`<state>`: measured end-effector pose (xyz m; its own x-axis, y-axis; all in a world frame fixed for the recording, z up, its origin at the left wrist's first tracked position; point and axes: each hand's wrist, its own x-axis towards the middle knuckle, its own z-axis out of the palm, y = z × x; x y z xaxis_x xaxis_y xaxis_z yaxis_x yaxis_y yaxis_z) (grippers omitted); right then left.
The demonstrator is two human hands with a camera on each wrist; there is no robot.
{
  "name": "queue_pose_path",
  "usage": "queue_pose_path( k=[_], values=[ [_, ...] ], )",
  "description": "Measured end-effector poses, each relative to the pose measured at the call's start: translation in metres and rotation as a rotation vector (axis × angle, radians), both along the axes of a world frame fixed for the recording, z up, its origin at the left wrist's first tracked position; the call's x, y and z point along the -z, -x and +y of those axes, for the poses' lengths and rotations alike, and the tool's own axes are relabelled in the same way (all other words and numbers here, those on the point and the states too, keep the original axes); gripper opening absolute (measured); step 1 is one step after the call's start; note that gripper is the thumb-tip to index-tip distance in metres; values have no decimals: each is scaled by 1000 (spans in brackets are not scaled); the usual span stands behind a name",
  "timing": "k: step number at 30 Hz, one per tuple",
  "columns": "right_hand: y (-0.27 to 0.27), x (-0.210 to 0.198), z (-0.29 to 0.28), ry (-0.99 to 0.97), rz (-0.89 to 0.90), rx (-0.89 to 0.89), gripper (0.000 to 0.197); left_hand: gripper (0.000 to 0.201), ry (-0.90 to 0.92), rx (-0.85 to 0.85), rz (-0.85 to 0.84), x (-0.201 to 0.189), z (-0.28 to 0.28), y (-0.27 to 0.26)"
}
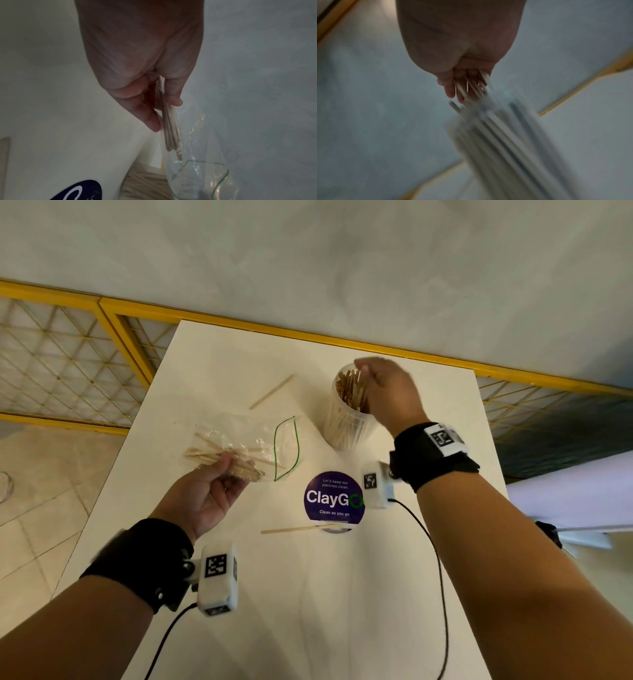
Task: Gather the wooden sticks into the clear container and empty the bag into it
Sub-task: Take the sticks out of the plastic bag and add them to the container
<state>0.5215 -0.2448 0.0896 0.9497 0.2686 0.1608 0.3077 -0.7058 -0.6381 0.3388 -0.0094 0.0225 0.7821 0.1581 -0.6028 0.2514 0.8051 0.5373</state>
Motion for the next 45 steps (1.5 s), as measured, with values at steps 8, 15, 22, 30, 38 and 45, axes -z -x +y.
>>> queue_pose_path(
  k=[8,15,22,30,38,45],
  values=[
    [19,19,-6,469,-220,-105,55,31,-4,-17,3,3,10,4],
    [15,21,-6,550,-102,-79,68,38,-16,-2,-15,5,17,9],
    [17,12,15,582,-76,-164,65,16,-29,-23,22,13,25,10],
    [16,21,15,653,-34,-196,60,15,-21,-53,16,12,34,13],
    [105,60,21,632,215,-550,33,14,-11,-70,45,23,46,16],
    [134,119,39,797,180,-702,17,8,-15,-83,58,31,52,24]
  ],
)
